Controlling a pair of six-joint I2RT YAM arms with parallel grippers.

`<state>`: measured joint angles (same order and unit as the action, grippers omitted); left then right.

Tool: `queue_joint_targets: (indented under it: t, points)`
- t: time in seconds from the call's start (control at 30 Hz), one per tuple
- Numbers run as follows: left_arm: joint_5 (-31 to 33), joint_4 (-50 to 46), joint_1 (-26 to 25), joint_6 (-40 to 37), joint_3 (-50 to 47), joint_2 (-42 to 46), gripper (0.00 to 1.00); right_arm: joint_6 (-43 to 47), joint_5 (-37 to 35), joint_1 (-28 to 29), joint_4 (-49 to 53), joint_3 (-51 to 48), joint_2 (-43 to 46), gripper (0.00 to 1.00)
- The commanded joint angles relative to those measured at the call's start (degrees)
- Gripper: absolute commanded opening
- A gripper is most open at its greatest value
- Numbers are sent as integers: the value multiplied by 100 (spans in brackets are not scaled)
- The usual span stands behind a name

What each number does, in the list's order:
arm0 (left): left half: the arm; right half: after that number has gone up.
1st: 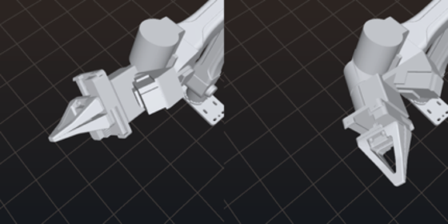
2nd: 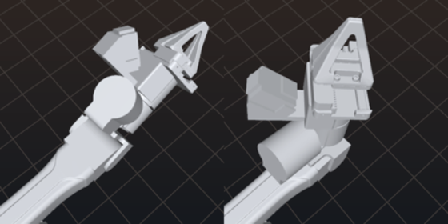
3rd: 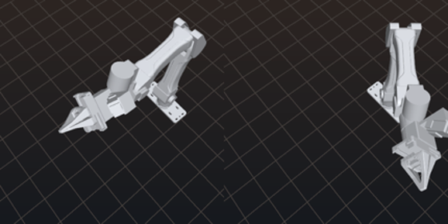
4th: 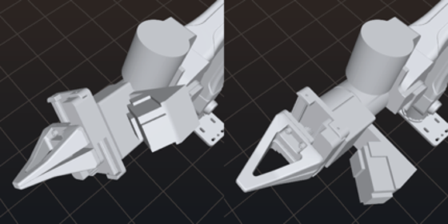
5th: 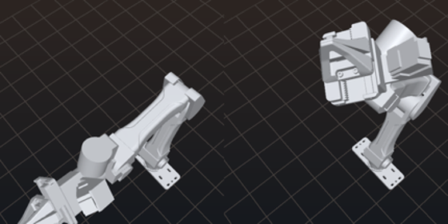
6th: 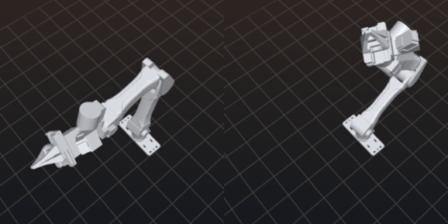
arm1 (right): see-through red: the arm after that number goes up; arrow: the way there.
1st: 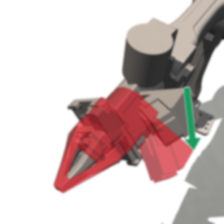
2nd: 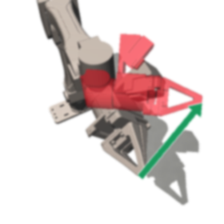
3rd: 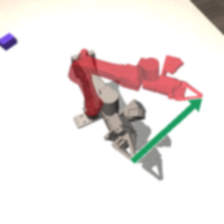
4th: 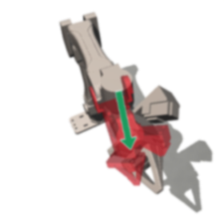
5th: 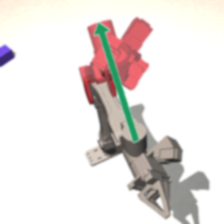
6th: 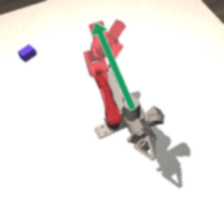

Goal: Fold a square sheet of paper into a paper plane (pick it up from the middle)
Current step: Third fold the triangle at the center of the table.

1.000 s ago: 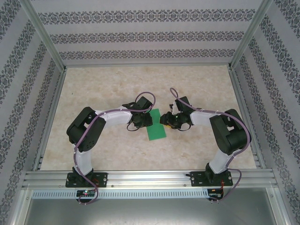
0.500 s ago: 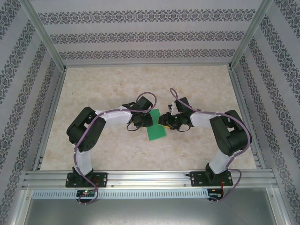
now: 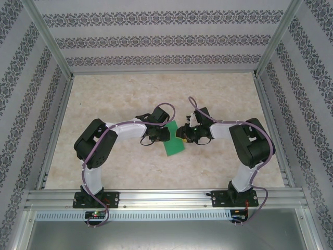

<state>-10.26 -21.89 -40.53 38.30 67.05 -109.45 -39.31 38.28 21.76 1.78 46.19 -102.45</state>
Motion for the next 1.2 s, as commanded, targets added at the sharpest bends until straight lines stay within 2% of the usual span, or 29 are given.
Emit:
queue_joint_targets:
  t: [0.0,0.17,0.37,0.5,0.63,0.83,1.17]
  points:
    - [-130,112,-10,-249,82,-53,24,151,224,-90,-126,209,-129,24]
    - [-210,220,-24,-378,-10,200,27,113,320,-119,-181,206,-127,14]
    - [69,227,-200,-543,-215,888,42,-403,37,-93,-367,-106,233,5]
    - [476,-31,-632,-859,-253,1270,49,-866,-329,-24,-526,-388,571,5]
    - [941,-220,-1295,-1270,-297,1487,54,-1184,-656,109,-561,-493,709,6]
    - [1550,-163,-2015,-1551,-361,1304,56,-1439,-674,160,-714,-493,598,5]
    - [2476,-561,-2469,-2053,242,483,60,-1443,-621,206,-696,-379,415,6]
